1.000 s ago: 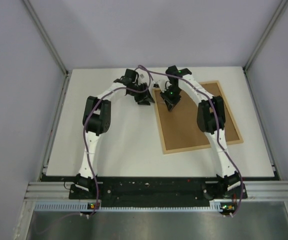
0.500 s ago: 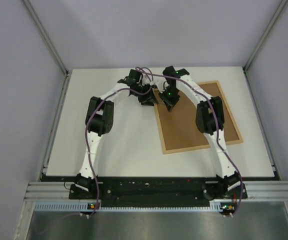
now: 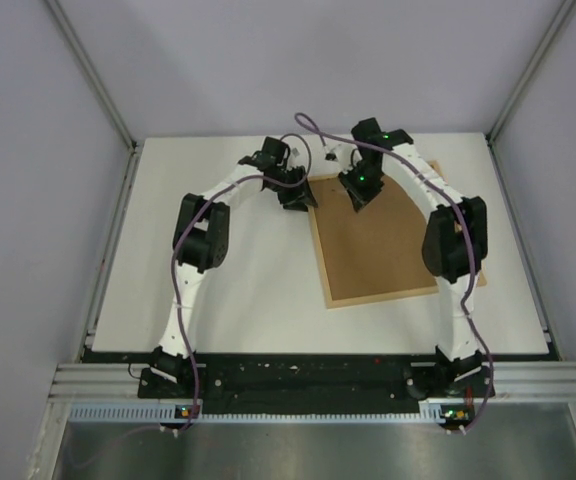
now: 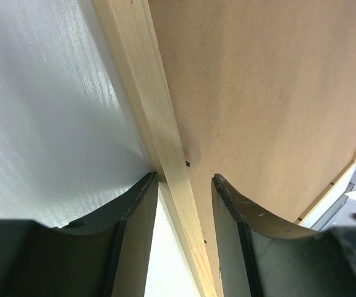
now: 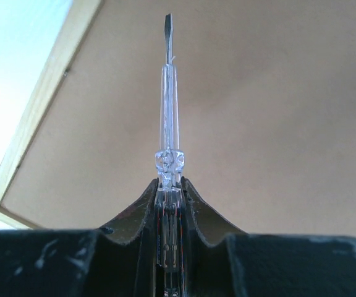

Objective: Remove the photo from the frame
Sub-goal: Release the photo frame item from the photo frame, then place the screwdriver at the center of the board.

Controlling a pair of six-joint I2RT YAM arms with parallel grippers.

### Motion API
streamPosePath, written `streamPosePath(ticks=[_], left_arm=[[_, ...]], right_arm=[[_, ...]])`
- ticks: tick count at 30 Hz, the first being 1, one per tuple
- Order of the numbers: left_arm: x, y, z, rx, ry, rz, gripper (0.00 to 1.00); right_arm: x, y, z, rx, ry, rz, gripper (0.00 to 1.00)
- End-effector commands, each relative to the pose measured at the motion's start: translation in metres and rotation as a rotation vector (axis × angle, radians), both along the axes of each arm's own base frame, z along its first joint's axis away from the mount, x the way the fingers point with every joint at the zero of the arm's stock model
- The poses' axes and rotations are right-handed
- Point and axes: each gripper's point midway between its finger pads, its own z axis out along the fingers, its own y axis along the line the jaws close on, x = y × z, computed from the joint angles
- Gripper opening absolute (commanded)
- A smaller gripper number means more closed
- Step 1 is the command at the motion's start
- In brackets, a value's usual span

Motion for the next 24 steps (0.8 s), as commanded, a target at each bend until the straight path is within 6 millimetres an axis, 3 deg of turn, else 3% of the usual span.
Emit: streamPosePath(ticks=[1, 6, 12, 24], left_arm=[[0.005, 0.016, -0.029, 0.146, -0.015, 0.033, 0.47], [0.011, 0.023, -0.035, 0.202, -0.022, 0.060, 0.48], [0.016, 0.034, -0.043, 0.277, -0.023, 0.102, 0.47], [0.009, 0.016, -0.031, 0.381, -0.097, 0.033, 0.47]], right_arm=[[0.004, -0.032, 0.046, 0.086, -0.114, -0.092, 0.00], [-0.019, -0.050, 0.045, 0.115, -0.110, -0.121, 0.00], [-0.044, -0.054, 0.059, 0.173, -0.130, -0.122, 0.00], [-0.062, -0.051, 0.086, 0.231, -0.183, -0.120, 0.00]])
